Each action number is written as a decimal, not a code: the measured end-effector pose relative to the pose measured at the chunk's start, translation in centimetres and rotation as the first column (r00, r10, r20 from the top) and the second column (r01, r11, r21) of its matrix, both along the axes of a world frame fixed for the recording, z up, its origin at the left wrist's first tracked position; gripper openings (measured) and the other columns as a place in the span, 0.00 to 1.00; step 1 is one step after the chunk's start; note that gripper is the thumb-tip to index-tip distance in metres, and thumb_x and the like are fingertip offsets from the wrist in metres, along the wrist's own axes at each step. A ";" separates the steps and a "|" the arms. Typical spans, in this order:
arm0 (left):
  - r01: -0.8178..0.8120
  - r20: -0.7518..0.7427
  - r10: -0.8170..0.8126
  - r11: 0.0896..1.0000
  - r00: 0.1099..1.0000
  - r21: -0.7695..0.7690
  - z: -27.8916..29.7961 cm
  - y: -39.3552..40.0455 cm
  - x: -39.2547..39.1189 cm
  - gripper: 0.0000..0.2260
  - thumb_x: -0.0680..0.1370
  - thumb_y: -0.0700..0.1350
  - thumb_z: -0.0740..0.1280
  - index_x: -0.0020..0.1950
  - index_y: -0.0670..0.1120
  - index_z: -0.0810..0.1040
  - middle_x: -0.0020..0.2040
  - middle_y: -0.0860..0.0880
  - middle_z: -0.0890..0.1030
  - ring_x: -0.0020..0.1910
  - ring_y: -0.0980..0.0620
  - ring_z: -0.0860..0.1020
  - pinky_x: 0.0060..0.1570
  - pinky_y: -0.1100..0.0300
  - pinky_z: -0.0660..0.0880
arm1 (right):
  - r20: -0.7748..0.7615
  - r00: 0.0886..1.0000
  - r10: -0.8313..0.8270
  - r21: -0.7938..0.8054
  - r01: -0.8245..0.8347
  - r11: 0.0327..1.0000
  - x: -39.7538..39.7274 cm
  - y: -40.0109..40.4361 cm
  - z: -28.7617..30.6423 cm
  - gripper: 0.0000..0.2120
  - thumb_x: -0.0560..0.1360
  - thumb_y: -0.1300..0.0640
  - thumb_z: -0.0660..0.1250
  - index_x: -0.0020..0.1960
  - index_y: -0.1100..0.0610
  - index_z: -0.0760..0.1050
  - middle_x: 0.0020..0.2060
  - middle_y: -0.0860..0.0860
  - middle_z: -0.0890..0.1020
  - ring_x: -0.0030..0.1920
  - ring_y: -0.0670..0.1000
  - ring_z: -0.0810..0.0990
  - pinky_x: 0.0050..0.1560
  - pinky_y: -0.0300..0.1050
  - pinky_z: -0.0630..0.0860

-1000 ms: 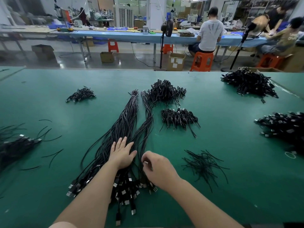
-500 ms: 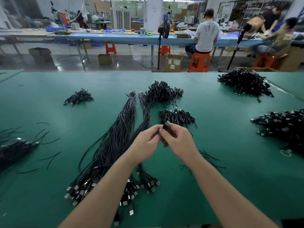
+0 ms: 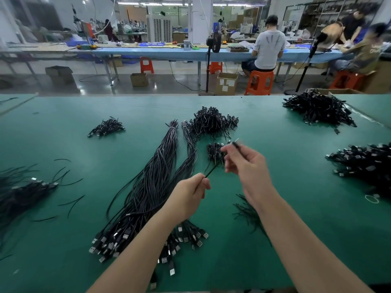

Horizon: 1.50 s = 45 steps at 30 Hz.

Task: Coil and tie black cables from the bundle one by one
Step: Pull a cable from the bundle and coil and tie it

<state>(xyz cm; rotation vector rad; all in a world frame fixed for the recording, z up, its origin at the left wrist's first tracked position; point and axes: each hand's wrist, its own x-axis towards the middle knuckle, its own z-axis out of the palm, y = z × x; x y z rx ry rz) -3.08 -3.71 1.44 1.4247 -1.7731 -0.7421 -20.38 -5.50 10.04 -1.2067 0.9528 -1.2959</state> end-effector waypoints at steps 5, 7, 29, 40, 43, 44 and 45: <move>-0.053 0.156 0.019 0.974 0.988 0.219 -5.1 1.0 2.7 0.14 0.85 0.54 0.54 0.44 0.52 0.73 0.35 0.49 0.78 0.27 0.59 0.69 0.29 0.61 0.69 | 0.355 0.934 -0.044 -0.012 0.052 0.999 -3.8 -1.6 5.1 0.10 0.73 0.52 0.67 0.45 0.58 0.82 0.32 0.48 0.82 0.33 0.45 0.79 0.37 0.40 0.79; -0.123 0.241 0.061 0.959 0.969 0.253 -6.6 1.3 3.8 0.16 0.85 0.55 0.53 0.44 0.51 0.73 0.38 0.47 0.80 0.29 0.57 0.71 0.32 0.59 0.71 | 0.353 0.934 -0.059 -0.046 0.081 0.996 -5.1 -2.4 6.6 0.13 0.77 0.51 0.65 0.48 0.60 0.80 0.32 0.49 0.82 0.34 0.46 0.80 0.38 0.41 0.80; 0.196 -0.442 -0.098 0.964 0.891 0.180 9.3 -0.1 -4.0 0.10 0.86 0.39 0.57 0.59 0.40 0.78 0.47 0.47 0.85 0.37 0.51 0.84 0.43 0.58 0.82 | -0.452 0.891 0.031 -0.115 -0.093 0.989 -2.6 -2.6 3.6 0.07 0.77 0.54 0.71 0.43 0.56 0.84 0.30 0.55 0.81 0.30 0.48 0.77 0.35 0.40 0.76; 0.170 -0.434 -0.048 0.953 0.900 0.249 8.6 -0.1 -4.9 0.15 0.86 0.44 0.58 0.51 0.39 0.82 0.37 0.45 0.84 0.27 0.56 0.69 0.28 0.66 0.65 | -0.496 0.866 0.066 -0.146 -0.159 0.976 -3.0 -2.6 3.1 0.09 0.77 0.54 0.71 0.44 0.59 0.84 0.27 0.53 0.79 0.28 0.48 0.76 0.33 0.39 0.75; 0.077 -0.390 0.000 0.980 0.921 0.182 8.7 -0.2 -4.7 0.15 0.86 0.43 0.58 0.47 0.41 0.83 0.35 0.47 0.83 0.27 0.56 0.69 0.28 0.66 0.65 | -0.494 0.869 -0.030 -0.132 -0.041 0.990 -3.1 -2.4 3.0 0.18 0.78 0.44 0.67 0.42 0.57 0.83 0.26 0.48 0.78 0.26 0.47 0.75 0.29 0.38 0.75; 0.029 -0.411 0.033 0.989 0.911 0.145 8.8 -0.3 -4.4 0.15 0.85 0.43 0.58 0.47 0.42 0.83 0.36 0.48 0.84 0.27 0.56 0.69 0.27 0.66 0.65 | -0.477 0.878 -0.036 -0.058 0.010 0.998 -3.2 -2.3 3.0 0.23 0.79 0.40 0.63 0.39 0.58 0.82 0.25 0.49 0.78 0.25 0.48 0.75 0.27 0.38 0.74; -0.021 -0.452 0.066 0.994 0.889 0.105 9.0 -0.3 -4.1 0.15 0.85 0.43 0.59 0.47 0.42 0.83 0.36 0.47 0.84 0.27 0.57 0.68 0.26 0.67 0.65 | -0.470 0.883 0.015 0.060 0.015 0.998 -3.2 -2.1 2.8 0.29 0.80 0.36 0.59 0.36 0.59 0.81 0.25 0.51 0.79 0.24 0.49 0.75 0.25 0.39 0.72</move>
